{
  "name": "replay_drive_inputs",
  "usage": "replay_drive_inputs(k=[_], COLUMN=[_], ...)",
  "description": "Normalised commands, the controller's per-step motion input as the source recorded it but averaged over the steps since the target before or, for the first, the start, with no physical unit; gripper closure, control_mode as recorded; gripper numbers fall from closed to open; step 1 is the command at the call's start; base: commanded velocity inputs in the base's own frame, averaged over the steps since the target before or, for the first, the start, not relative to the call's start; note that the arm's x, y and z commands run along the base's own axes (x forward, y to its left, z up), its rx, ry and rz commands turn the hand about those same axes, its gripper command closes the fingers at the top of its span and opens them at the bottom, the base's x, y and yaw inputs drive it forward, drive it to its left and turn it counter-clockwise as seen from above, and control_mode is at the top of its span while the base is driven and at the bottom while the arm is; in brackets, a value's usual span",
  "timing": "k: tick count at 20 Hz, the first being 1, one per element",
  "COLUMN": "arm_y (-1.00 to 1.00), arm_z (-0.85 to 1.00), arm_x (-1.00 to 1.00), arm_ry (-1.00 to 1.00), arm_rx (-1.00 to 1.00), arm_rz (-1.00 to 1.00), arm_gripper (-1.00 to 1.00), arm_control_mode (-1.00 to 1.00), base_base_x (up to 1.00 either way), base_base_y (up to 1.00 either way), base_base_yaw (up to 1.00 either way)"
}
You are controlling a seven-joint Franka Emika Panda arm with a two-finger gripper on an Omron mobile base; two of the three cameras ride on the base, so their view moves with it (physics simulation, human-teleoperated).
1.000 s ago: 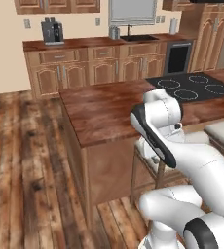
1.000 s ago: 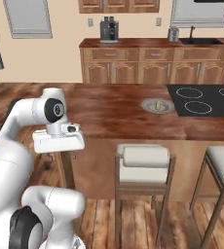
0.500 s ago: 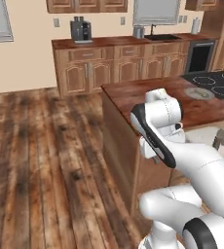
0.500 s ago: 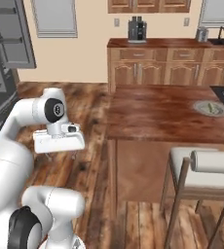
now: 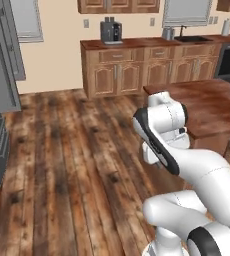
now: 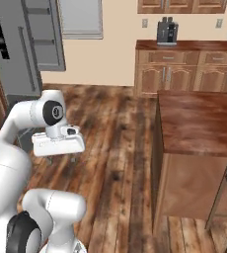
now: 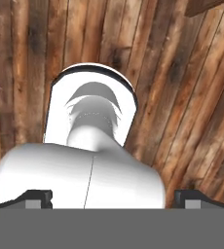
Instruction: Retrieve the butter from the fridge and place it on a plate on the dining table. Then retrieve the butter knife by the fridge and place it near the plate.
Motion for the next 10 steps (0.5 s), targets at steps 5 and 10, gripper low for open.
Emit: replay_drive_inputs(k=[5, 10], arm_y=[0.0, 0.0], arm_z=[0.0, 0.0], arm_x=[0.0, 0.0], arm_ry=[0.0, 0.0], arm_rx=[0.0, 0.0], arm_rz=[0.0, 0.0], arm_gripper=[-1.0, -1.0], arm_control_mode=[1.0, 1.0], base_base_x=[1.0, 1.0], base_base_y=[0.39, 0.01], base_base_yaw=[-0.19, -0.1])
